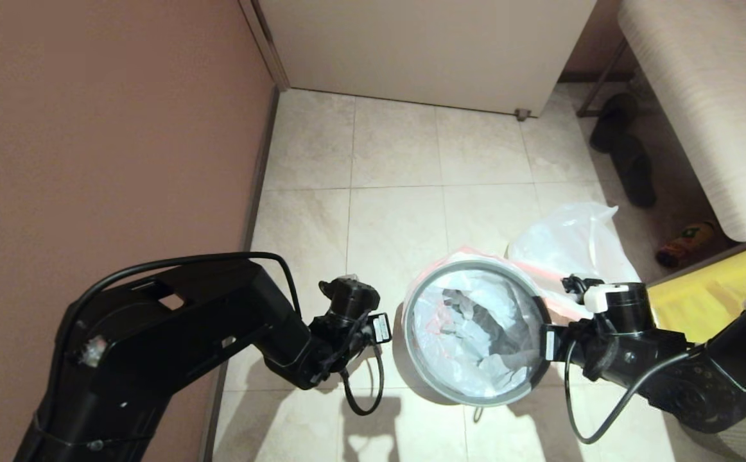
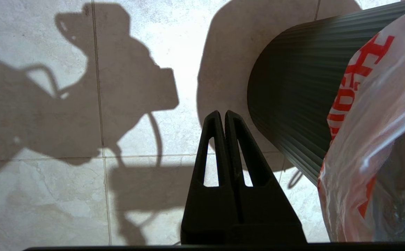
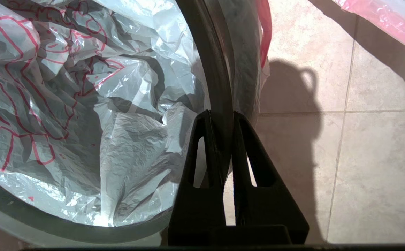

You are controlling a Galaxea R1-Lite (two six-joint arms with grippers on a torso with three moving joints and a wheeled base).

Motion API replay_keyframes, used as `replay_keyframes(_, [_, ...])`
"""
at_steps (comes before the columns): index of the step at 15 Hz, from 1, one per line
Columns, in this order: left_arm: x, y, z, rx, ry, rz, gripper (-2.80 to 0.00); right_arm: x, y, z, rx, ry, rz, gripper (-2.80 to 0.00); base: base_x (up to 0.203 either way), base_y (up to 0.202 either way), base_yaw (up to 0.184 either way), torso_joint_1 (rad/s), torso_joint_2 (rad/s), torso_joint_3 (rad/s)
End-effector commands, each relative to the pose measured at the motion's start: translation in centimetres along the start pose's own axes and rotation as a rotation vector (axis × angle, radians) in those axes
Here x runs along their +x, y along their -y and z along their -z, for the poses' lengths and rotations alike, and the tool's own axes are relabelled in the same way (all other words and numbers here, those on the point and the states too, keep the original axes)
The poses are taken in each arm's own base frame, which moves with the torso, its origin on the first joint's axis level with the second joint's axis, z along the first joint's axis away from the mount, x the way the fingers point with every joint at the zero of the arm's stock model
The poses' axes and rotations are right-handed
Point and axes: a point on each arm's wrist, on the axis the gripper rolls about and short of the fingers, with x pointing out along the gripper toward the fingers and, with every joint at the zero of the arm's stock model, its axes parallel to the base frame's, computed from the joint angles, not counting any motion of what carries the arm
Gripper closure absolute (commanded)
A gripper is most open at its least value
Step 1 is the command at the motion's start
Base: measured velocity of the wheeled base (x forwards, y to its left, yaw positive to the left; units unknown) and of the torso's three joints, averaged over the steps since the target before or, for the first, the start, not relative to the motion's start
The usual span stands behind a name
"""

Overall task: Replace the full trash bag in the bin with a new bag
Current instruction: Place the trash can ring on the trash can

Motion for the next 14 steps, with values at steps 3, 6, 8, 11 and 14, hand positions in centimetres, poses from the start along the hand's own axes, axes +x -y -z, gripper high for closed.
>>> replay_keyframes(3, [0.0,0.0,0.0,-0.004,0.003,-0.001,0.0,-0.1,0.4,0.3,0.007,-0.007,0.01,0.0,0.0,0.0,0.0,0.0,0.0,0.0])
replay_keyframes(6, [0.0,0.0,0.0,-0.004,0.004,-0.002,0.0,0.6,0.9,0.4,0.016,0.002,0.025,0.0,0.0,0.0,0.0,0.0,0.0,0.0])
replay_keyframes(8, [0.0,0.0,0.1,-0.001,0.005,-0.007,0.0,1.4,1.2,0.7,0.016,0.005,0.031,0.0,0.0,0.0,0.0,0.0,0.0,0.0])
replay_keyframes(11, [0.1,0.0,0.1,-0.001,0.005,-0.007,0.0,2.4,1.3,1.5,0.006,-0.003,0.036,0.0,0.0,0.0,0.0,0.0,0.0,0.0])
replay_keyframes(14, [0.1,0.0,0.1,-0.001,0.005,-0.008,0.0,3.0,1.3,1.6,0.006,0.003,0.034,0.0,0.0,0.0,0.0,0.0,0.0,0.0])
